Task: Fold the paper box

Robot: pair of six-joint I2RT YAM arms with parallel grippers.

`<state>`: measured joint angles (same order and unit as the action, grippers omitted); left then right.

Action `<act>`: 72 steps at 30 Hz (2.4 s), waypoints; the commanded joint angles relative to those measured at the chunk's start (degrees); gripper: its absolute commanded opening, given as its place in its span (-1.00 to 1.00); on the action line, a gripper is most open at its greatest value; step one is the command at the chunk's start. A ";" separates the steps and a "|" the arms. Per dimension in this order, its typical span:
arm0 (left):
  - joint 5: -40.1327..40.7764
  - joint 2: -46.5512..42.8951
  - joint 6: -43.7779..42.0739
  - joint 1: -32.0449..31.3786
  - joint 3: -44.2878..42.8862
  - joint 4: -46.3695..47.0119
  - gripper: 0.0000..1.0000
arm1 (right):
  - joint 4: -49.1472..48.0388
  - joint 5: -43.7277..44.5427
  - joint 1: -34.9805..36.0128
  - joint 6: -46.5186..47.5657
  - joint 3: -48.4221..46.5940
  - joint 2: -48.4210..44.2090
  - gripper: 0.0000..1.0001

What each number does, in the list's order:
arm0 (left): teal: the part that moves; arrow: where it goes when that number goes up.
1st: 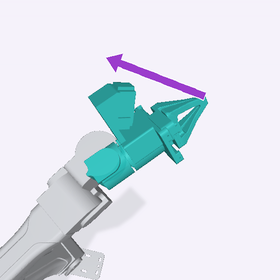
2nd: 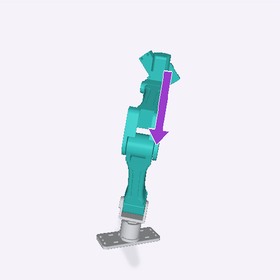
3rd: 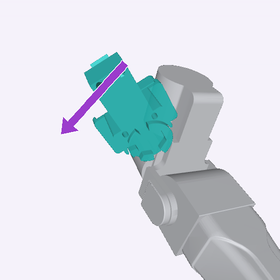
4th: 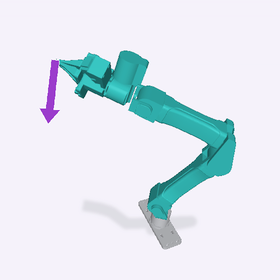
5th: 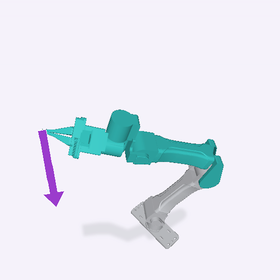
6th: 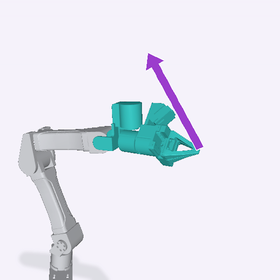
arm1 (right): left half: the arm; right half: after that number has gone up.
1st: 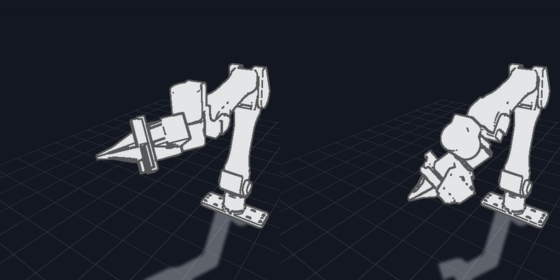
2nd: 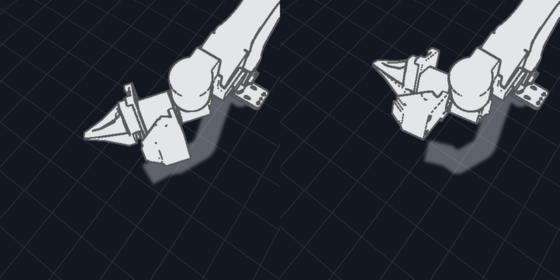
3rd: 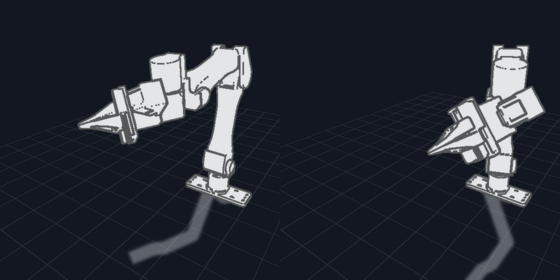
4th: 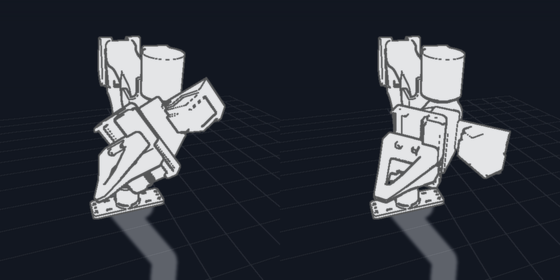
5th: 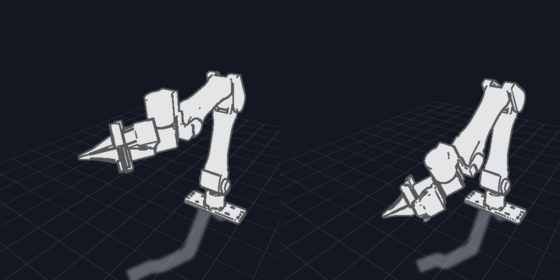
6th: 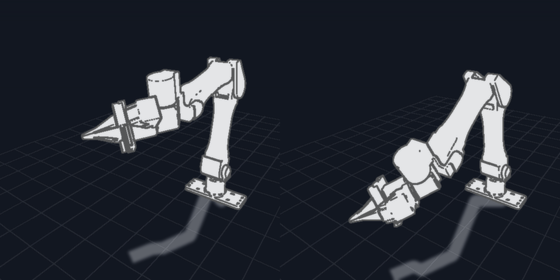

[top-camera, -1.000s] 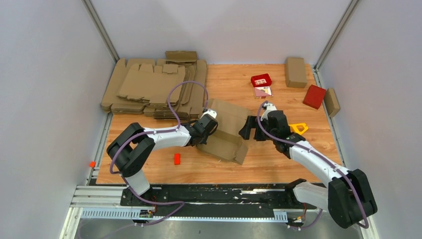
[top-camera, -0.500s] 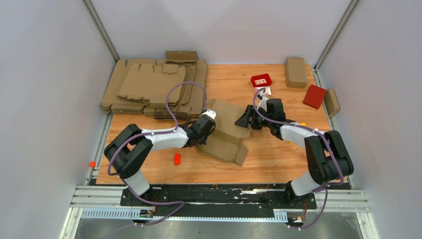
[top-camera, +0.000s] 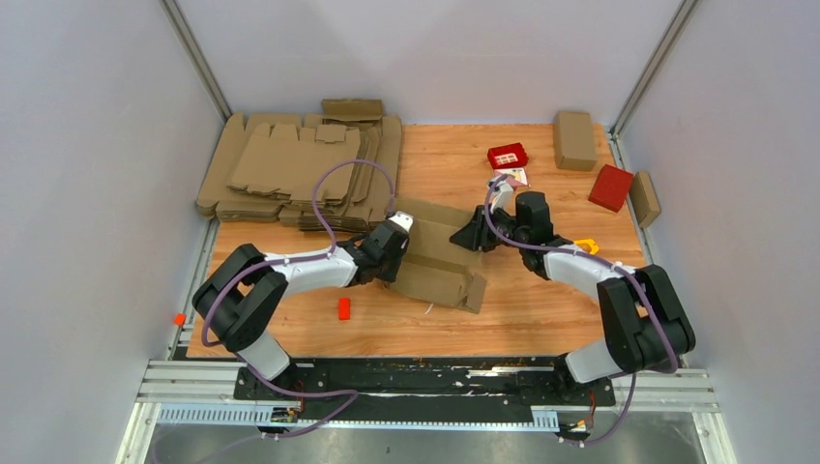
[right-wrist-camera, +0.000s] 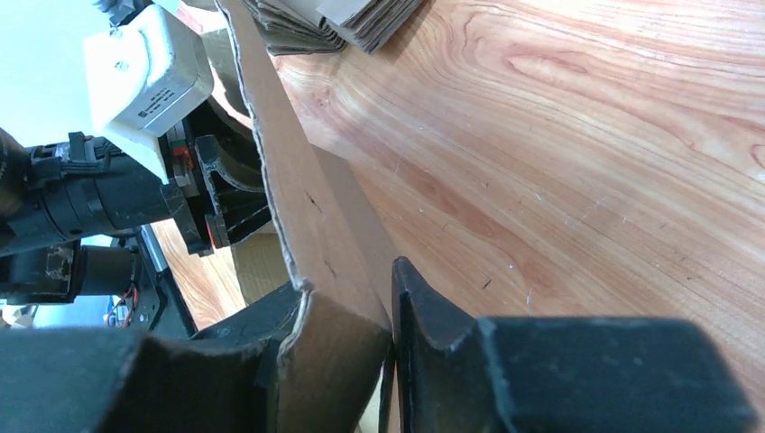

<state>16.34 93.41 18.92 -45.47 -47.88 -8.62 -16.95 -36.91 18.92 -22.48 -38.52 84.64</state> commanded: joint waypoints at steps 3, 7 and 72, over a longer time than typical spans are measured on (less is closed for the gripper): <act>-6.24 -5.33 0.67 0.12 0.85 -1.42 -0.02 | -0.54 1.36 1.91 4.40 0.62 -3.06 -0.42; -5.12 -8.43 1.40 0.16 1.26 -1.83 0.17 | -0.20 2.62 2.77 5.61 0.81 -4.26 -0.42; 7.54 -17.16 12.72 1.84 10.94 5.76 -1.00 | 20.01 36.38 19.34 -16.19 9.40 -19.12 1.00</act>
<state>22.76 78.11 30.33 -43.72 -36.77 -6.42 1.52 -11.07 33.10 -35.09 -23.33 60.29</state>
